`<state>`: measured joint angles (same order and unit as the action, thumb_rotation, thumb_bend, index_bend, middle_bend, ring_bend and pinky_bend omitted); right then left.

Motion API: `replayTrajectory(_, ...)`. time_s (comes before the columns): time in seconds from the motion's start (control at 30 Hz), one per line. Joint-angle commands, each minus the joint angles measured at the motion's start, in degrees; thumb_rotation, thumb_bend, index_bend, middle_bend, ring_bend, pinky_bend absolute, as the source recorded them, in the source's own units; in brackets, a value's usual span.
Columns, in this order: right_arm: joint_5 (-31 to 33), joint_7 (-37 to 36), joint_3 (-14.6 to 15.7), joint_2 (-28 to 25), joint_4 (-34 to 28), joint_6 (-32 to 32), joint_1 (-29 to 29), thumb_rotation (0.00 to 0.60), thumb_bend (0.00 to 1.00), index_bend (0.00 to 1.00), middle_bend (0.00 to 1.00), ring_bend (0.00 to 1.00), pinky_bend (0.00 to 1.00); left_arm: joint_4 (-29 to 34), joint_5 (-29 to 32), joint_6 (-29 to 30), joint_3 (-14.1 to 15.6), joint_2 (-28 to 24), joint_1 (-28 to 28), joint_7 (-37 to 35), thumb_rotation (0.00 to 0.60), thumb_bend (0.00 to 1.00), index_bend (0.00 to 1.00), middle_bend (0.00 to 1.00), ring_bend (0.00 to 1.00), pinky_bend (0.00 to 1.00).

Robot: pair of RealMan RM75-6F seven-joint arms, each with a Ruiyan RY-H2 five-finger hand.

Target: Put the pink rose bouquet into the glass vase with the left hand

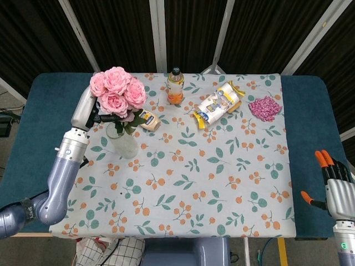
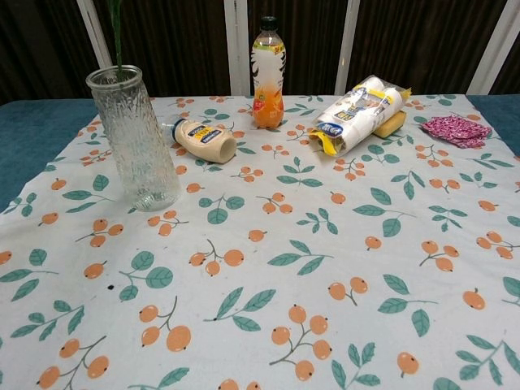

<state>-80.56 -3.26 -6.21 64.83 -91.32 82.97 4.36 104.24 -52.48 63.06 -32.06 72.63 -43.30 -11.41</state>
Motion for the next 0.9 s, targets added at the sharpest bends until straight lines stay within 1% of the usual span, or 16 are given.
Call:
replayTrajectory(0.03,0.0,-0.4,0.0,-0.1,0.0,0.0,0.0,0.6,0.22,0.0,0.0,0.04,0.06,-1.7,-0.6,0.3,0.6,1.3,-0.1,-1.2,0.6,0.29,0.5,0.51,0.37,0.42)
replayTrajectory(0.43,0.0,-1.0,0.0,-0.2,-0.1,-0.2,0.0,0.6,0.22,0.0,0.0,0.04,0.06,-6.1,-2.3,0.0,2.6,3.7,0.4,-3.7,0.6,0.29,0.49,0.49,0.36,0.41)
replayTrajectory(0.57,0.0,-1.0,0.0,-0.2,-0.1,-0.1,-0.1,0.6,0.22,0.0,0.0,0.04,0.06,-6.8,-3.0,-0.9,3.5,3.9,1.0,-5.4,0.6,0.28,0.47,0.46,0.33,0.4)
replayTrajectory(0.67,-0.1,-1.1,0.0,-0.2,-0.2,0.0,-0.1,0.6,0.22,0.0,0.0,0.04,0.06,-6.6,-3.9,-1.5,4.1,3.3,1.6,-6.4,0.6,0.28,0.46,0.43,0.29,0.37)
replayTrajectory(0.77,-0.1,-1.1,0.0,-0.3,-0.3,0.0,-0.1,0.6,0.22,0.0,0.0,0.04,0.06,-6.7,-4.1,-2.8,5.0,2.3,2.1,-6.3,0.6,0.26,0.43,0.39,0.24,0.32)
replayTrajectory(0.87,0.1,-1.2,-0.1,-0.4,-0.5,-0.1,-0.1,0.6,0.22,0.0,0.0,0.04,0.06,-6.8,-3.9,-5.4,6.6,0.5,2.4,-5.5,0.6,0.21,0.36,0.31,0.16,0.25)
replayTrajectory(0.9,0.1,-1.2,-0.1,-0.4,-0.6,-0.1,-0.1,0.6,0.22,0.0,0.0,0.04,0.06,-6.6,-3.7,-6.7,7.1,-0.2,2.5,-5.3,0.6,0.19,0.32,0.27,0.12,0.21)
